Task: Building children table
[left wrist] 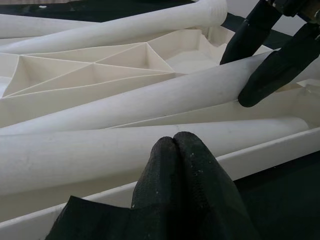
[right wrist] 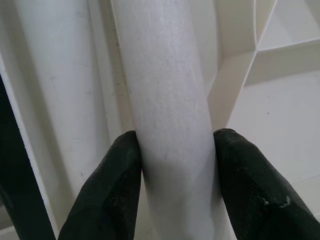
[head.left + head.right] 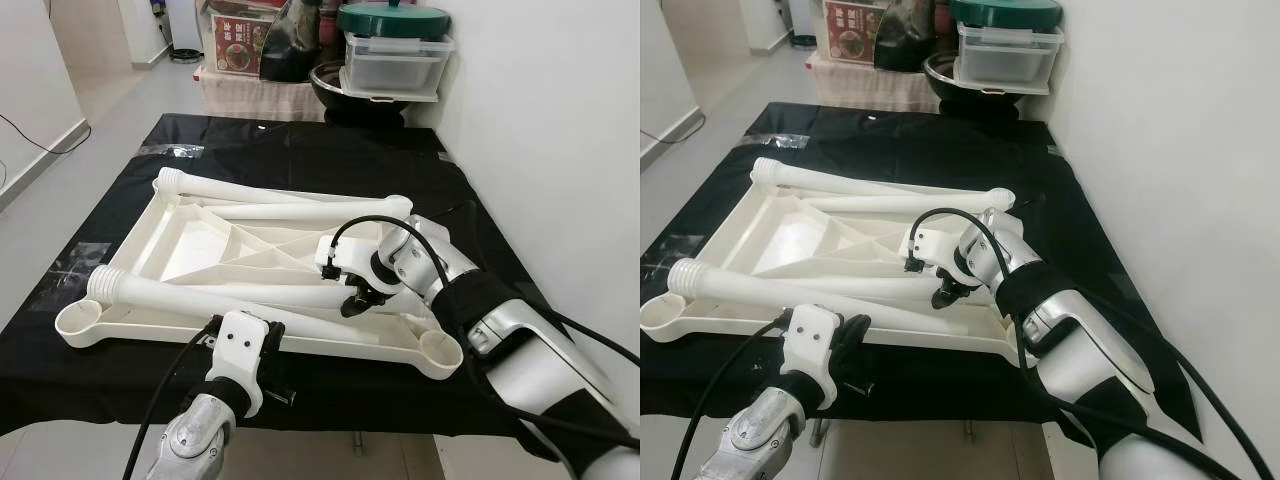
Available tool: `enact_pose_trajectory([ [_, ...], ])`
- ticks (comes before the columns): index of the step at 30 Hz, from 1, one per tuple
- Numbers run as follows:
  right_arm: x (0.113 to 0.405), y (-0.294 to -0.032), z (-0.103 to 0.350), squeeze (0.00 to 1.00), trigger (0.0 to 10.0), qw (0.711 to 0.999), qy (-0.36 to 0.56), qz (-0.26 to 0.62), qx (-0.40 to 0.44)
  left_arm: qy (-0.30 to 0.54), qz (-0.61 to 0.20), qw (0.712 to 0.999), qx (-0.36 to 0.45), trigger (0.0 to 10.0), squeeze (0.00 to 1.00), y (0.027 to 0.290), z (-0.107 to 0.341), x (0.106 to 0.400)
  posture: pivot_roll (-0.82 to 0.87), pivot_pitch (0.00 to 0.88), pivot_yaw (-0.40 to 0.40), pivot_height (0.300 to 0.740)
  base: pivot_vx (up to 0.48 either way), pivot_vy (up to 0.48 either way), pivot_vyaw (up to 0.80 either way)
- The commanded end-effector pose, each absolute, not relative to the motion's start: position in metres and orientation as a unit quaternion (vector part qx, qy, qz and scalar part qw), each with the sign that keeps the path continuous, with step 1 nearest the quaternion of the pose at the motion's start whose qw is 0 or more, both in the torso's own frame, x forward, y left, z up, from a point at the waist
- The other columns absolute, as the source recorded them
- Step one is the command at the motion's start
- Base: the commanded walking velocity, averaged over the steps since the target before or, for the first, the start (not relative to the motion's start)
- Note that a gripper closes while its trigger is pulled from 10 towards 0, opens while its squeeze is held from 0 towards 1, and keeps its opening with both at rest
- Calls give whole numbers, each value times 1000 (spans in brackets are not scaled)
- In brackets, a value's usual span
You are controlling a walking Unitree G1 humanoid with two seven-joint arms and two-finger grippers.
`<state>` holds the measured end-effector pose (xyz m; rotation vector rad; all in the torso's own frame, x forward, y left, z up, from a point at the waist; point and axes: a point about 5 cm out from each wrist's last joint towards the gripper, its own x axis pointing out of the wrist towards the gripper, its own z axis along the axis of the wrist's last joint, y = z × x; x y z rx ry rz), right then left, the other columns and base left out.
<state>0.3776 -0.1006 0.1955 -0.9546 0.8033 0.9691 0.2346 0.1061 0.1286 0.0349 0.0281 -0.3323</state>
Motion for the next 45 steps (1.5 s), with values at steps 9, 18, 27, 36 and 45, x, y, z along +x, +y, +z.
enact_pose_trajectory([
  [9, 388, -104, 230, 0, 0, 771, 299, 444, -345, 14, -164, 986, 18, 10000, 0, 105, 127, 236, -63, 50, -113, 740, 0, 0, 0],
  [18, 394, -129, 268, 0, 1098, 838, 228, 432, -242, 7, -163, 986, 16, 10000, 0, 107, 131, 239, -64, 41, -97, 740, 0, 0, 0],
  [27, 395, -136, 297, 0, 10000, 911, 20, 412, -10, -87, -196, 971, -108, 10000, 1000, 108, 192, 260, -54, 29, -81, 740, 0, 0, 0],
  [36, 388, -144, 272, 0, 10000, 931, -35, 361, 36, -225, -246, 921, -203, 10000, 1000, 135, 276, 274, -45, 0, -53, 740, 0, 0, 0],
  [45, 377, -132, 268, 0, 10000, 929, -81, 361, 8, -286, -239, 903, -215, 10000, 1000, 160, 330, 293, -35, 0, -45, 740, 0, 0, 0],
])
